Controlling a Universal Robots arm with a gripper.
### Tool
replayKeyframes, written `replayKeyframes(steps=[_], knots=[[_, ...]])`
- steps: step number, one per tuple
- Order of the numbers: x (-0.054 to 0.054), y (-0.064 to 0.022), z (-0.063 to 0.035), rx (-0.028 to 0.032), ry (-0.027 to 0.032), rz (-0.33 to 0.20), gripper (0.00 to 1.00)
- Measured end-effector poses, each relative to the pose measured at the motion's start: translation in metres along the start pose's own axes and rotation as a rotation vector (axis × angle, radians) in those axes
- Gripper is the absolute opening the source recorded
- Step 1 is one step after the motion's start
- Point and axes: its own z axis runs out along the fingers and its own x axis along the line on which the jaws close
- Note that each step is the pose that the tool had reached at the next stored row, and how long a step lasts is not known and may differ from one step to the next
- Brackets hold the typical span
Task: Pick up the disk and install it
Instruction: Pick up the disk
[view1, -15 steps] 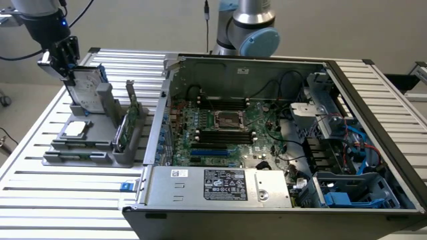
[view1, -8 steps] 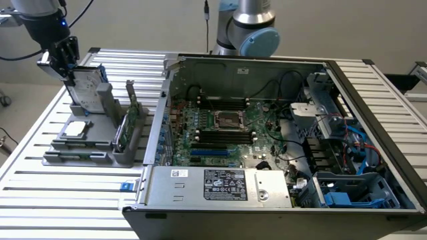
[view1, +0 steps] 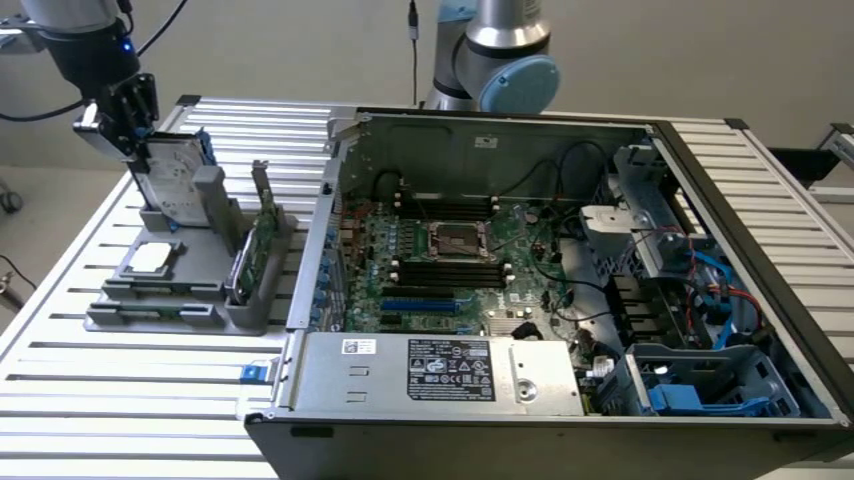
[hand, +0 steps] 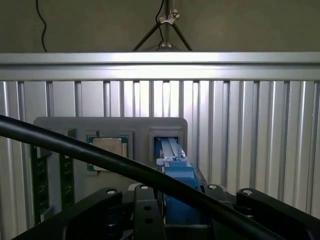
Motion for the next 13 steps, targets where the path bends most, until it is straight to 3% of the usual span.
replayKeyframes(steps=[3,13], knots=[[-0.0001,0.0000,0.0000,0.0000,0.0012,0.000,0.33],[0.0003,0.0000,0.0000,-0.0001,0.0017,0.001,0.33]])
